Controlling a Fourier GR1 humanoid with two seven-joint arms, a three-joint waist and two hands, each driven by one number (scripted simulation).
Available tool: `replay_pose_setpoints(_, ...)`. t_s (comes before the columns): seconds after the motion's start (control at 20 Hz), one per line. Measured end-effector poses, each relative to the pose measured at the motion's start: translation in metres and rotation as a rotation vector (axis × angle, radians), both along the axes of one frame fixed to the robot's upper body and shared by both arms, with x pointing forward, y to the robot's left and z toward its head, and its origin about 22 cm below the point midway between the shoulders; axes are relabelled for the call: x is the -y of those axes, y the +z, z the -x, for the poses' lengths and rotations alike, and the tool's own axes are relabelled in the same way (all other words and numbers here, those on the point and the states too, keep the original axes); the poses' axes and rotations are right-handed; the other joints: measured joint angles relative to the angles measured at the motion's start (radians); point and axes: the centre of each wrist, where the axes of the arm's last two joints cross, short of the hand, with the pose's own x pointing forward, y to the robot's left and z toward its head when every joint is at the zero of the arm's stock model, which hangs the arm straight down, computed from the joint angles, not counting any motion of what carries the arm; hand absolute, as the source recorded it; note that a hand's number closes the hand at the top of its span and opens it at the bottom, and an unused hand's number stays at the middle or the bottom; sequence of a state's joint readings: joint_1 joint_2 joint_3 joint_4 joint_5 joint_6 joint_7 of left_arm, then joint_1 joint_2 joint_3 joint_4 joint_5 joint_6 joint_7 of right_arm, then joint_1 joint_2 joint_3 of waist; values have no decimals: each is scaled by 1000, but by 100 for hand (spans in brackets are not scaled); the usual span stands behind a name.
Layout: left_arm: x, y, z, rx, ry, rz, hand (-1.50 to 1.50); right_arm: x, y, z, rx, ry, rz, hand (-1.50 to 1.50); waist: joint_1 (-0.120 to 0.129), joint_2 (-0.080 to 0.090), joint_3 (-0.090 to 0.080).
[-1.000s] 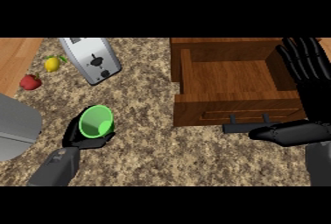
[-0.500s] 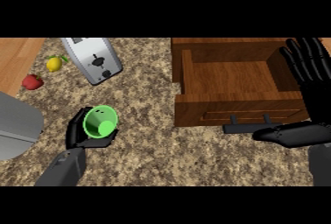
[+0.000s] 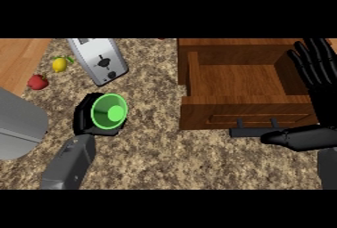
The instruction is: Pick up the cup, place it into the drawer and close the drawer
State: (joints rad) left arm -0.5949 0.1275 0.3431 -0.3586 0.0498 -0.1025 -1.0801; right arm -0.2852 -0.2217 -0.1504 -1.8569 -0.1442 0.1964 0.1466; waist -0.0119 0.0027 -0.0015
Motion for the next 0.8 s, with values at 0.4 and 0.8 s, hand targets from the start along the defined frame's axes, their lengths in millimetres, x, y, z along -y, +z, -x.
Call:
replay_pose_setpoints(0.4,61,75,-58,146,-193,-7,150,8,-3,1,-4,-29,12,-150,16,-9,2)
replay_pose_setpoints(0.8,129,179,-91,173,-290,-51,150,5,-12,-3,2,-40,7,-150,15,-11,2)
